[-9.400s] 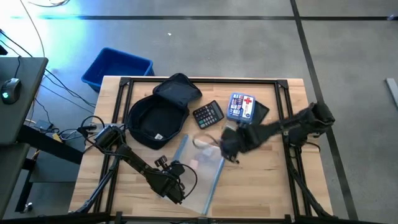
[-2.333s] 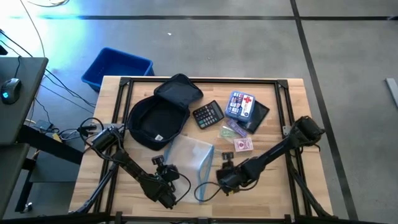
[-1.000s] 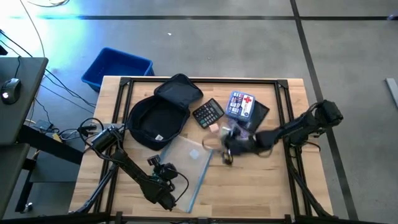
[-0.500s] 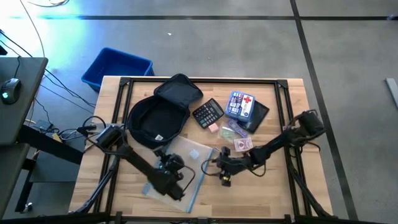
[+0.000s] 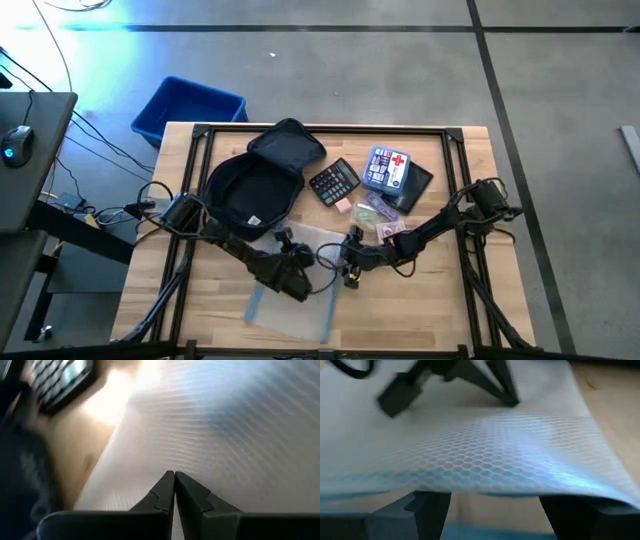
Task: Unpack backpack
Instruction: Remove the blue adaptor from the transparent zip bag
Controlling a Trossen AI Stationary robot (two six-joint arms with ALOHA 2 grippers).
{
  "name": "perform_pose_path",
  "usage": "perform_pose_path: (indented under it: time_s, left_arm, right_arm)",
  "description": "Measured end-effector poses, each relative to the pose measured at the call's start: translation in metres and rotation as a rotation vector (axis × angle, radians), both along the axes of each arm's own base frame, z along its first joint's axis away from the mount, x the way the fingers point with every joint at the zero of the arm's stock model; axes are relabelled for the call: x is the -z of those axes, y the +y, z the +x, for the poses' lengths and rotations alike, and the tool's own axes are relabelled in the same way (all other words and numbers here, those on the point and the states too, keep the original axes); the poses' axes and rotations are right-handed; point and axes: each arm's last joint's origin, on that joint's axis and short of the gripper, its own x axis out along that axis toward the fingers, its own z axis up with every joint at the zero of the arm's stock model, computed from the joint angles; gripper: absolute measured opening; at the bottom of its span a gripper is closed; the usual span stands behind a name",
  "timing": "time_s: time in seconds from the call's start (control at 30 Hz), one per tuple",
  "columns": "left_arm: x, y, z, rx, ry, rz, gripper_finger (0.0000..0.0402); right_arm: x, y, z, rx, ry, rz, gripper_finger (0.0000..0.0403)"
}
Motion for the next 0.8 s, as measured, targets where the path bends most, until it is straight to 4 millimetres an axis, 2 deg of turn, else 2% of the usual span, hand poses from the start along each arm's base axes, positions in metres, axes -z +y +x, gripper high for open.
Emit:
perform_pose_path:
  time_s: [0.1, 0.2, 0.47, 0.7, 0.8]
  left_arm:
    - [-0.004, -0.018, 0.001, 0.134, -0.017, -0.007, 0.0]
    - [-0.005, -0.027, 0.0, 0.202, -0.031, 0.005, 0.0]
    - [-0.006, -0.016, 0.014, 0.175, -0.082, -0.039, 0.0]
    - [-0.006, -0.015, 0.016, 0.174, -0.084, -0.058, 0.0]
    - [-0.005, -0.015, 0.013, 0.171, -0.071, -0.046, 0.0]
  right_arm:
    - [-0.001, 0.004, 0.0, -0.027, 0.021, -0.025, 0.027]
    - [-0.004, 0.01, 0.002, -0.057, 0.014, -0.06, 0.027]
    - [-0.014, 0.017, 0.009, -0.01, -0.043, -0.137, 0.027]
    - [-0.008, 0.0, 0.01, 0.03, 0.059, -0.067, 0.0269]
    - [-0.001, -0.005, 0.007, 0.049, 0.123, -0.068, 0.0253]
